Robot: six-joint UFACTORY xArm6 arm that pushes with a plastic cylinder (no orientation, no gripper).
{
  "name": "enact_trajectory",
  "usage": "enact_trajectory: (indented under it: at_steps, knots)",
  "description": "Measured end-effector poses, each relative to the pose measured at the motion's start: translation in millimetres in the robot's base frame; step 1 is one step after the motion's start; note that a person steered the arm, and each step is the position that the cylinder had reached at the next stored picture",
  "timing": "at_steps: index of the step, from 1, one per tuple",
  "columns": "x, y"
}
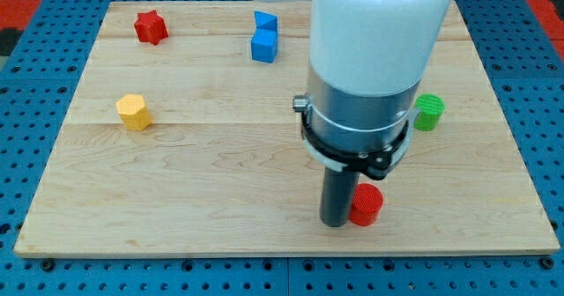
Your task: Move the blue cube towards down
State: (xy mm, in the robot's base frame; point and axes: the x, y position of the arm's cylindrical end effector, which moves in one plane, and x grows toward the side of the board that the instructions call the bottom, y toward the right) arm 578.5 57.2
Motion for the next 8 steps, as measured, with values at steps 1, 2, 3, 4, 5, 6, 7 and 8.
enact_trajectory:
  at_steps: [1, 2, 3, 4, 5, 6, 7, 8]
  knots:
    - [-14.5, 49.6]
    - [-12.6, 66.3]
    - [-6.8, -15.2]
    - [-57.9, -55.1]
    - [-150.2, -64.2]
    - [-234.4, -53.0]
    - [-306.8, 3.5]
    - [-313.1, -41.0]
